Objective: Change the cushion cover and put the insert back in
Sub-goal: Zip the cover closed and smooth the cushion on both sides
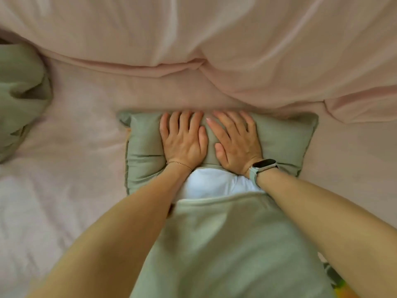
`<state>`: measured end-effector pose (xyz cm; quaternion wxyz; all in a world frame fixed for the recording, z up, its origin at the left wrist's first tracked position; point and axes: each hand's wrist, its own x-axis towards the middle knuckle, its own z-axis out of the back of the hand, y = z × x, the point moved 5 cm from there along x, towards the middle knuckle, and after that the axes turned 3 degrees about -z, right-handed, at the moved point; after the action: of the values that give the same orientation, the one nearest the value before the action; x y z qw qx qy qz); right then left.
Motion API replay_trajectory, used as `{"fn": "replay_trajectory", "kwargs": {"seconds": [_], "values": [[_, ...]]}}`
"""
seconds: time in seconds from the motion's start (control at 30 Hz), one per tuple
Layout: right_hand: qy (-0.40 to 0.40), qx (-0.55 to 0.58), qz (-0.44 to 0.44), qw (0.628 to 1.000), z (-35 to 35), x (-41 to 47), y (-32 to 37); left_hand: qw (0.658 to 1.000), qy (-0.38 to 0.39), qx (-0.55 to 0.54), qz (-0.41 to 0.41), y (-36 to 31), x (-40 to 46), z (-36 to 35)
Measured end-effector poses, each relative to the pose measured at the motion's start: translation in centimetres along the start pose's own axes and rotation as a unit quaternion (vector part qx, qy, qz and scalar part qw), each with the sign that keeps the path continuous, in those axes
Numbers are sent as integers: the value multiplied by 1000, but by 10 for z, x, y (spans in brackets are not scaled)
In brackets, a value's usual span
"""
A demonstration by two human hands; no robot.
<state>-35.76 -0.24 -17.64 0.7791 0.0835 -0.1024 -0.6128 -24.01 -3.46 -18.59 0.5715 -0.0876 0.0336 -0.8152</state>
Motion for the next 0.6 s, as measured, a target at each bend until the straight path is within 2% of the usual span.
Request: {"fn": "replay_trajectory", "kwargs": {"seconds": [0.17,0.3,0.43,0.6], "values": [[15,7,-42,999,-2,57,-23,999,1,27,35,11,59,-7],[10,15,-77,997,-1,71,-29,998,0,38,55,16,75,-9],[-17,25,-89,996,15,58,-19,998,-24,23,48,10,63,4],[-46,27,-59,997,49,0,14,994,-89,-61,17,-3,5,50]]}}
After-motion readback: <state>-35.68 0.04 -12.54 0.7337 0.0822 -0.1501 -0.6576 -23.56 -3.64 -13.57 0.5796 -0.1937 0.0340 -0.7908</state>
